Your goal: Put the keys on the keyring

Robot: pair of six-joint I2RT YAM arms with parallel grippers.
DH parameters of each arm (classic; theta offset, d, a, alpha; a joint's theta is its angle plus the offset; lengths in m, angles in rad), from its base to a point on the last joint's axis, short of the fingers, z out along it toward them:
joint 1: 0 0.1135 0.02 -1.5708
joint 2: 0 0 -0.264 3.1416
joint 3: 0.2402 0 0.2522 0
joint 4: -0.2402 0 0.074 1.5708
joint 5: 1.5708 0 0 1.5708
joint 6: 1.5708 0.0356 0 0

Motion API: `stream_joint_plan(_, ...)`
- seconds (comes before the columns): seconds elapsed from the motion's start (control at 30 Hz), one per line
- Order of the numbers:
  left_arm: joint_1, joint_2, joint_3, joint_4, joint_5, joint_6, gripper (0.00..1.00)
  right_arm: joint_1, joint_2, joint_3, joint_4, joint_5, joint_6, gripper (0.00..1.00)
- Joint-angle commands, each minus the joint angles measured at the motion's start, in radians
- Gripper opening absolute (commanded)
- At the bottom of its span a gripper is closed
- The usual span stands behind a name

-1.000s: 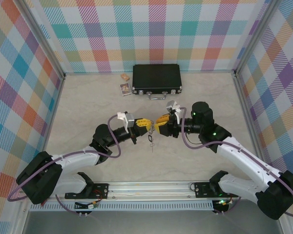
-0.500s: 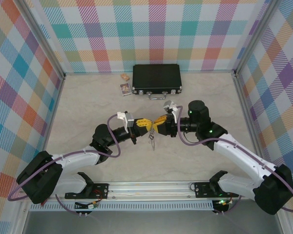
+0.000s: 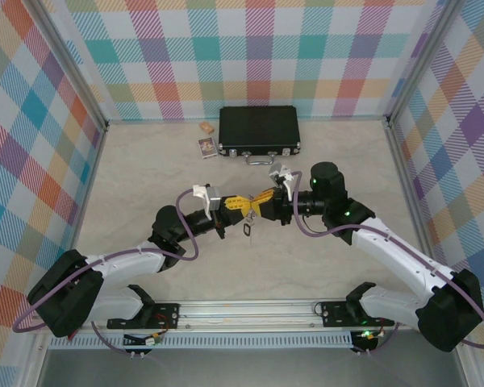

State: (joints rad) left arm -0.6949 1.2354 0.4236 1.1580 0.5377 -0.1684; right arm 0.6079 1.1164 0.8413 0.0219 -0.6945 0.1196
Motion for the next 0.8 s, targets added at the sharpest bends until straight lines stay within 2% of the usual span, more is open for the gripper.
stream_joint_plan(0.0,0.012,0.01,0.04,0.079,0.01,-0.019,0.0,-0.005,0.005,0.018,-0.006,-0.04,-0.011,0.16)
stream_joint_plan(0.07,0.012,0.022,0.041,0.093,0.015,-0.026,0.0,-0.005,0.003,0.016,-0.013,-0.045,-0.015,0.07)
stream_joint_plan(0.13,0.013,0.031,0.041,0.106,0.015,-0.032,0.0,-0.005,0.001,0.016,-0.02,-0.043,-0.017,0.04)
stream_joint_plan(0.17,0.012,0.035,0.043,0.112,0.015,-0.035,0.0,-0.005,0.0,0.017,-0.022,-0.04,-0.018,0.0)
stream_joint_plan(0.3,0.012,0.039,0.044,0.113,0.016,-0.039,0.0,-0.005,-0.007,0.018,-0.031,-0.022,-0.03,0.0)
stream_joint_plan(0.5,0.019,0.012,0.056,0.007,-0.021,-0.038,0.16,-0.005,-0.028,0.016,-0.062,0.035,-0.076,0.0)
stream_joint_plan(0.6,0.026,-0.018,0.05,-0.062,-0.064,-0.006,0.36,-0.006,-0.037,0.016,-0.081,0.089,-0.105,0.0)
stream_joint_plan(0.67,0.029,-0.053,0.038,-0.118,-0.101,0.042,0.39,-0.005,-0.033,0.021,-0.102,0.109,-0.127,0.0)
stream_joint_plan(0.77,0.032,-0.12,0.063,-0.315,-0.123,0.13,0.39,-0.005,-0.018,0.032,-0.133,0.131,-0.162,0.0)
